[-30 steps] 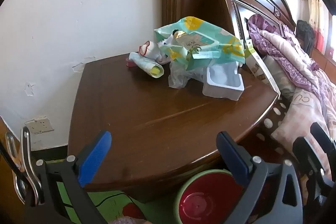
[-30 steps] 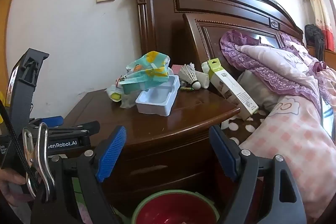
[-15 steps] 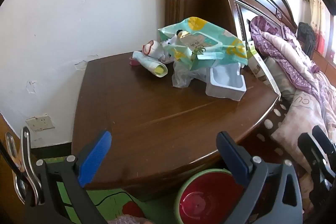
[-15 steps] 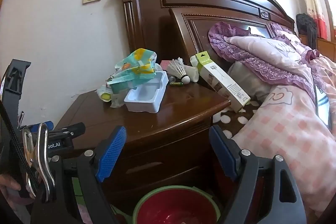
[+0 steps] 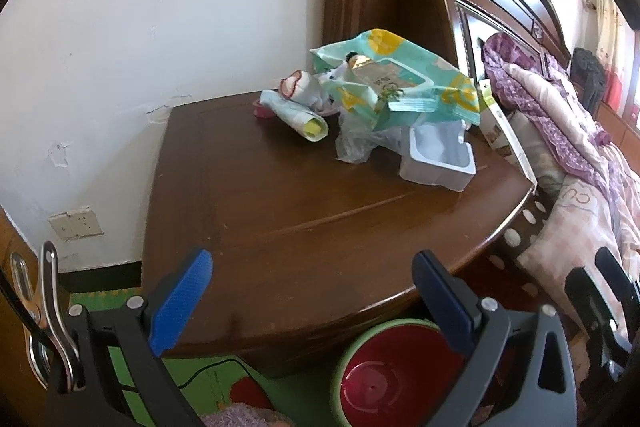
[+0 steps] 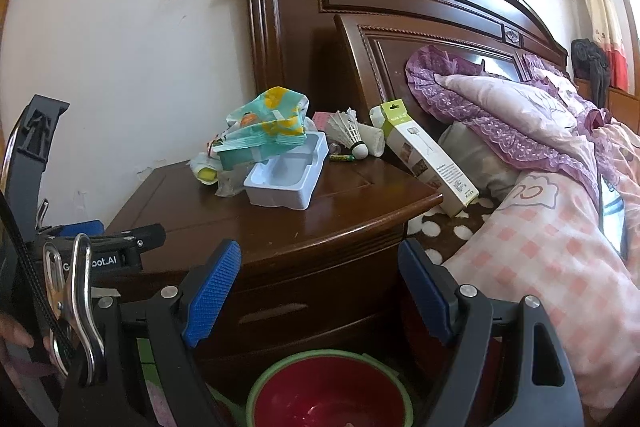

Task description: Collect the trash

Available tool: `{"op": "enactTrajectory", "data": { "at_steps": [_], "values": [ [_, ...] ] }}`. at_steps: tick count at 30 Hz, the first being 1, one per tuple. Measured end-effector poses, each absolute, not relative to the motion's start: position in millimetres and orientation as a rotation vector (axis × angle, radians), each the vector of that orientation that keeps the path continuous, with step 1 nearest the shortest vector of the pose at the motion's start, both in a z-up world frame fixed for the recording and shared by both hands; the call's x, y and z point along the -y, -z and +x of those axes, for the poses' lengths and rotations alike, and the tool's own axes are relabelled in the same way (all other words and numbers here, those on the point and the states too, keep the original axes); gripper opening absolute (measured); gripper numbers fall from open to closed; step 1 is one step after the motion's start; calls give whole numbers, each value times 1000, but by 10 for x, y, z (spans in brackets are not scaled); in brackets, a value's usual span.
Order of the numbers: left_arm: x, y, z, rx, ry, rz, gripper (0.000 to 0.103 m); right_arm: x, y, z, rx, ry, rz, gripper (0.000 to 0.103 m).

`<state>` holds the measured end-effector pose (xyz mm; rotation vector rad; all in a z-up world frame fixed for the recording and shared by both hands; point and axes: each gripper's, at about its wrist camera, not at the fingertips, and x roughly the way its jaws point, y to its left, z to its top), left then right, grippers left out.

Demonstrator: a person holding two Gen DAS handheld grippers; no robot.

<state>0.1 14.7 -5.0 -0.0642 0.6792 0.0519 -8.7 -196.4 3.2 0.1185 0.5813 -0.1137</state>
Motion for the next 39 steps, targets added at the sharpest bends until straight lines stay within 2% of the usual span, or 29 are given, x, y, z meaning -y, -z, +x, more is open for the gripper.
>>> {"op": "enactTrajectory", "data": {
  "at_steps": [15, 23, 39],
  "values": [
    [-146, 101, 100, -755, 0, -85, 98, 1982, -64, -129, -591, 111, 113, 83],
    [-104, 4, 95, -736, -6, -41, 96, 1984, -119, -168, -580, 109, 118, 83],
    [72, -156, 251, -747, 83, 13, 86, 2042, -77, -138, -587, 99, 146, 83]
  ]
}}
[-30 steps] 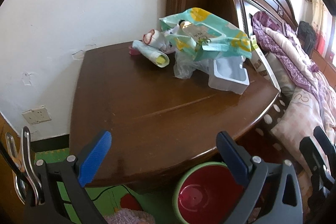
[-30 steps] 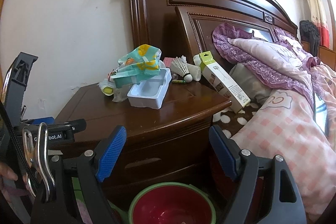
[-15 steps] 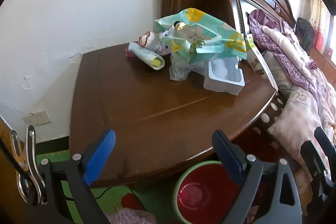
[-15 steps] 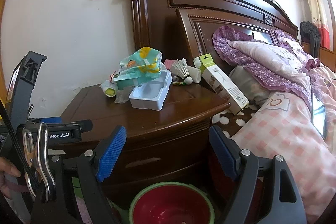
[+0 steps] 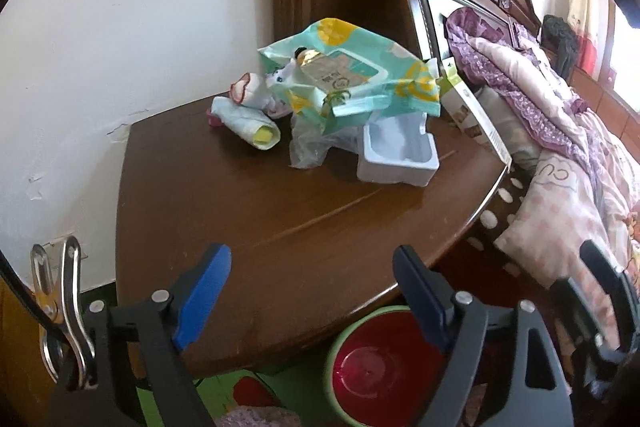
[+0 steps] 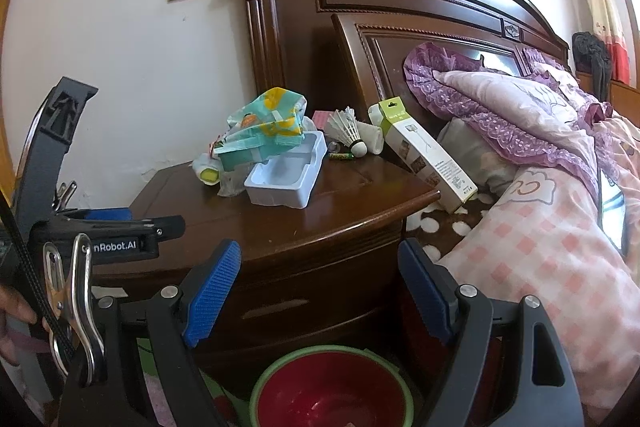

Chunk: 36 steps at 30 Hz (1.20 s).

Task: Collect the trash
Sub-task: 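Reach the left gripper to the silver hand-cream tube and close on it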

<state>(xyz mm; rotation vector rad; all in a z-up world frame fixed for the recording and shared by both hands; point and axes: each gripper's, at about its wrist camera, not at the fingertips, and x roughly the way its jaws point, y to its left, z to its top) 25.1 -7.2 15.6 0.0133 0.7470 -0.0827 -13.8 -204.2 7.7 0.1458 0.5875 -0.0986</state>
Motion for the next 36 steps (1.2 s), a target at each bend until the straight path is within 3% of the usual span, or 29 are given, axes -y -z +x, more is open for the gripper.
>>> {"op": "enactTrajectory", "data": {
  "at_steps": [22, 36],
  "values": [
    [64, -916, 1415, -740, 141, -67, 80, 2069, 147, 103, -612, 35, 186, 83],
    [190, -699, 2247, -827, 67, -132, 80, 2257, 253, 153, -593, 27, 259, 83]
  ]
}}
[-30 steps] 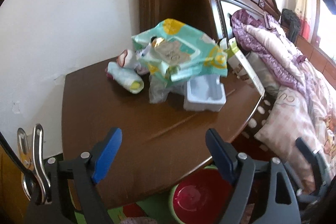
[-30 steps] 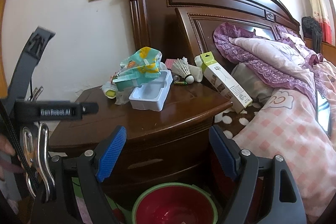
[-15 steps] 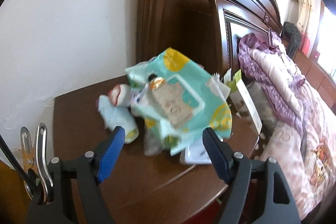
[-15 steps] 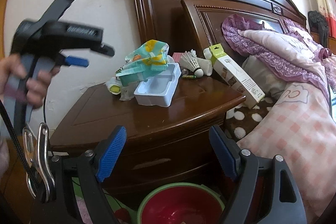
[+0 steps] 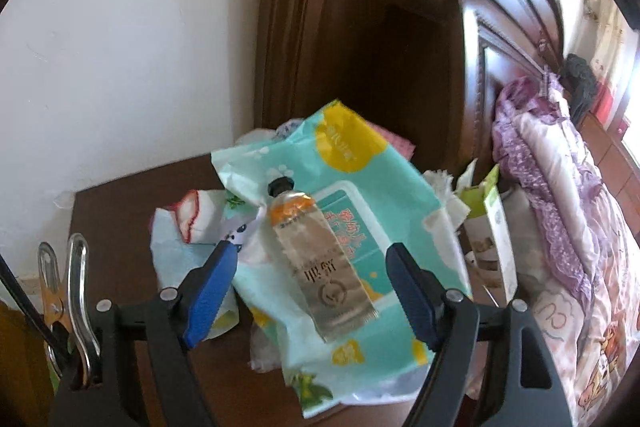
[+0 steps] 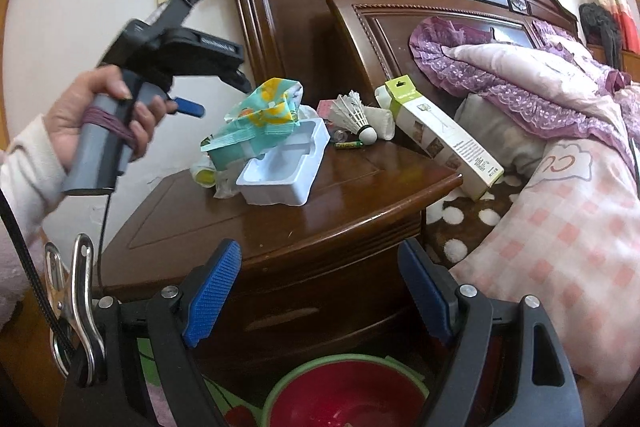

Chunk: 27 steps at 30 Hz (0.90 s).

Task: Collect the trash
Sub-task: 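Reach the left gripper to the silver hand-cream tube and close on it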

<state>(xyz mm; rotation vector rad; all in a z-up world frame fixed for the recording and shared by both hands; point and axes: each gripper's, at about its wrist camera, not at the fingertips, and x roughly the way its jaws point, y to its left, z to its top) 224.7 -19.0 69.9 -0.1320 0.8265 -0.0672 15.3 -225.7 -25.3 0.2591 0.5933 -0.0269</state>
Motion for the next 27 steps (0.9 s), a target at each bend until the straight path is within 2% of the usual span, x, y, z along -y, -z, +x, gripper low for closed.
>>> {"op": "enactTrajectory", "data": {
  "at_steps": [6, 22, 23, 25, 26, 27],
  "values": [
    [140, -472, 2477, -872, 22, -165, 81, 2262, 339, 213, -625, 17, 266, 83],
    [90, -300, 2643, -892, 48, -224, 83, 2160, 390, 253, -648, 10, 238, 83],
    [28, -328, 2635, -896, 53, -237, 79, 2157, 392, 256, -649, 10, 238, 83],
    [-6, -318, 2639, -901, 81, -271, 65, 2155, 394, 255, -650, 9, 240, 83],
    [-31, -302, 2655, -905, 102, -293, 53, 2150, 391, 249, -649, 9, 242, 83],
    [-36, -301, 2651, -909, 118, -308, 46, 2151, 391, 246, -649, 10, 242, 83]
  ]
}}
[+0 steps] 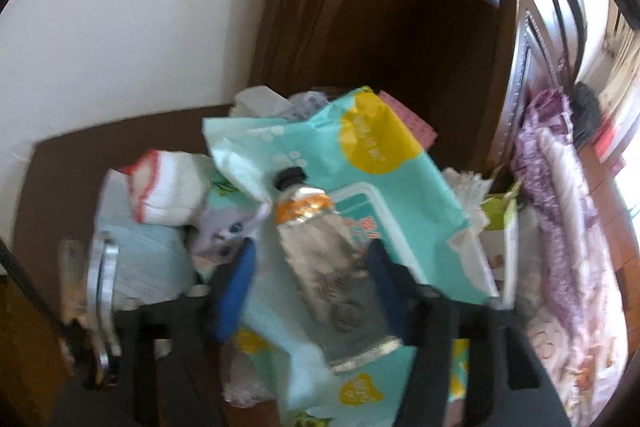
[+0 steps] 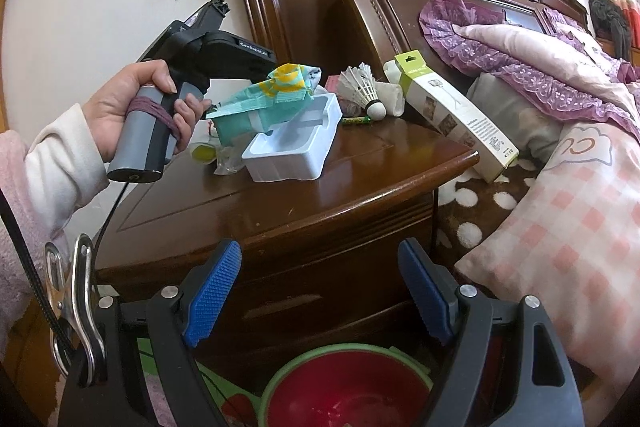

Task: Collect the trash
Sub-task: 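Reach the left gripper to the silver hand-cream tube and close on it, then lift the silver tube with the left gripper while the right gripper grasps the white plastic tray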

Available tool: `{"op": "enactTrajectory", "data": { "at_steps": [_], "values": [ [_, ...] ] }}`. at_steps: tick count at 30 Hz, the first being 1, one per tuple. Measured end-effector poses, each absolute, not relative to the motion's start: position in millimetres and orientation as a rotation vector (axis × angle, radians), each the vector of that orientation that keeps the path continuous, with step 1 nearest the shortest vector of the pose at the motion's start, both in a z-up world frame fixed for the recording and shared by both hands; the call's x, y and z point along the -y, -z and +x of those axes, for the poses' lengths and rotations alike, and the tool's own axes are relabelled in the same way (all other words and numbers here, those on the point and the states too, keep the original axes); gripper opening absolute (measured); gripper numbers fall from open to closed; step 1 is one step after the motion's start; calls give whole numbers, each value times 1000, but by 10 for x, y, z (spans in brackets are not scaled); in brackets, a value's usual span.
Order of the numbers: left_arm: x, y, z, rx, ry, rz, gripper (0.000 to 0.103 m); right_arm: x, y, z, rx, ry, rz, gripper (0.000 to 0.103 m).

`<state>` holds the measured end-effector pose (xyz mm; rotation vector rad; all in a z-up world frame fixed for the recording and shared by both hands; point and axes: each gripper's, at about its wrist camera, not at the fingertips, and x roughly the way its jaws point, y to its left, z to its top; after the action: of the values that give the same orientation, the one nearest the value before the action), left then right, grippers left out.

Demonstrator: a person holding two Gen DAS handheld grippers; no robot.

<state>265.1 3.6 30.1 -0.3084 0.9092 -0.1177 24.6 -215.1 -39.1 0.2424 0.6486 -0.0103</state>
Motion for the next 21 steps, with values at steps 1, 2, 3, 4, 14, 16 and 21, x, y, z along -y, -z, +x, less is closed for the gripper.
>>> {"op": "enactTrajectory", "data": {
  "at_steps": [1, 2, 3, 4, 14, 16, 21],
  "values": [
    [-37, -312, 2640, -910, 122, -312, 45, 2153, 392, 243, -649, 12, 242, 83],
    [-33, -322, 2635, -908, 113, -301, 43, 2157, 392, 241, -650, 13, 243, 83],
    [-26, -338, 2624, -901, 105, -278, 41, 2155, 391, 240, -649, 14, 243, 83],
    [-1, -352, 2613, -893, 103, -259, 41, 2162, 393, 235, -649, 17, 244, 83],
    [24, -513, 2461, -846, 145, -180, 9, 2178, 391, 231, -648, 30, 245, 83],
    [31, -549, 2418, -837, 162, -181, 6, 2163, 385, 231, -649, 30, 242, 83],
    [92, -722, 2272, -814, 158, -166, 3, 2120, 359, 225, -642, 27, 225, 83]
  ]
}}
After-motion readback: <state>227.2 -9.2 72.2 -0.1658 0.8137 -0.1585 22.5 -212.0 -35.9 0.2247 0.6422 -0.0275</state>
